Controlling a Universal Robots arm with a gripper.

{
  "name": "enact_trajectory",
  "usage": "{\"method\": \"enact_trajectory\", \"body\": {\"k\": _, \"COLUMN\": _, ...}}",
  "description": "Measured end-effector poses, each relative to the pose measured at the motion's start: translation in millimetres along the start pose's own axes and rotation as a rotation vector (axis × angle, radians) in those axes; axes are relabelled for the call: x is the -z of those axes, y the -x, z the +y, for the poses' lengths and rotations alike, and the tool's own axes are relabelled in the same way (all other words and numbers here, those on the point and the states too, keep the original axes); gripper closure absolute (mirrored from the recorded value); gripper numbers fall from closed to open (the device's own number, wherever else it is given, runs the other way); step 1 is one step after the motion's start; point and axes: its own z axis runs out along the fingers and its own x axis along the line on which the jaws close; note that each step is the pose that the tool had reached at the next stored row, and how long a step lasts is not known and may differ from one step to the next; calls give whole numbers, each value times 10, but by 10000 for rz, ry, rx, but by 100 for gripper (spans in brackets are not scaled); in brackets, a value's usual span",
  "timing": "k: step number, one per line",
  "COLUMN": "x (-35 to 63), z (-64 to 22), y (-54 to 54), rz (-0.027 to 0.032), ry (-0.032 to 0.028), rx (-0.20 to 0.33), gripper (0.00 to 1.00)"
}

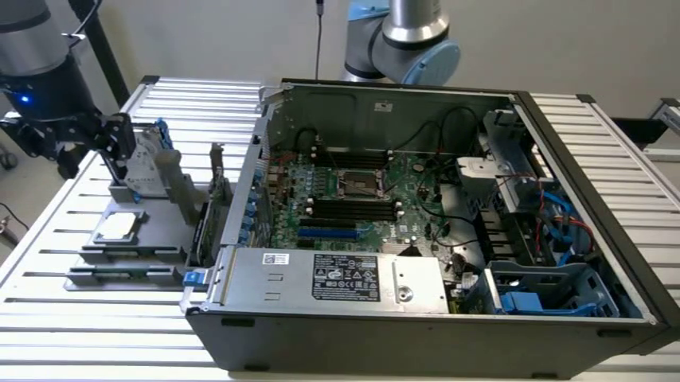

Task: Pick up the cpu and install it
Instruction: 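Pick up the cpu and move it towards the insertion slot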

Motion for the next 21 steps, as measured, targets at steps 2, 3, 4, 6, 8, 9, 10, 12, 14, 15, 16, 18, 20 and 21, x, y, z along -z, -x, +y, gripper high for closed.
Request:
{"method": "enact_trajectory", "body": {"k": 2, "x": -37, "z": -4, "y": -1, "rz": 0, "ry": 0, "rx": -3, "gripper": 29}}
{"method": "enact_trajectory", "body": {"k": 3, "x": -55, "z": -5, "y": -2, "rz": 1, "ry": 0, "rx": -3, "gripper": 29}}
{"method": "enact_trajectory", "body": {"k": 4, "x": -73, "z": -7, "y": -4, "rz": 1, "ry": 0, "rx": -3, "gripper": 29}}
{"method": "enact_trajectory", "body": {"k": 6, "x": -110, "z": -10, "y": -8, "rz": 1, "ry": 0, "rx": -1, "gripper": 29}}
{"method": "enact_trajectory", "body": {"k": 8, "x": -146, "z": -12, "y": -13, "rz": 0, "ry": 0, "rx": -2, "gripper": 29}}
{"method": "enact_trajectory", "body": {"k": 9, "x": -164, "z": -13, "y": -16, "rz": 0, "ry": 0, "rx": -2, "gripper": 29}}
{"method": "enact_trajectory", "body": {"k": 10, "x": -183, "z": -15, "y": -17, "rz": 0, "ry": 0, "rx": -2, "gripper": 29}}
{"method": "enact_trajectory", "body": {"k": 12, "x": -219, "z": -19, "y": -21, "rz": 1, "ry": -1, "rx": -2, "gripper": 29}}
{"method": "enact_trajectory", "body": {"k": 14, "x": -256, "z": -22, "y": -25, "rz": 0, "ry": 0, "rx": -4, "gripper": 29}}
{"method": "enact_trajectory", "body": {"k": 15, "x": -273, "z": -25, "y": -26, "rz": 1, "ry": 0, "rx": -3, "gripper": 29}}
{"method": "enact_trajectory", "body": {"k": 16, "x": -292, "z": -30, "y": -27, "rz": 0, "ry": 0, "rx": -3, "gripper": 29}}
{"method": "enact_trajectory", "body": {"k": 18, "x": -328, "z": -42, "y": -28, "rz": 2, "ry": -1, "rx": -1, "gripper": 29}}
{"method": "enact_trajectory", "body": {"k": 20, "x": -365, "z": -65, "y": -29, "rz": 1, "ry": -1, "rx": -2, "gripper": 29}}
{"method": "enact_trajectory", "body": {"k": 21, "x": -383, "z": -81, "y": -28, "rz": 1, "ry": -1, "rx": -2, "gripper": 29}}
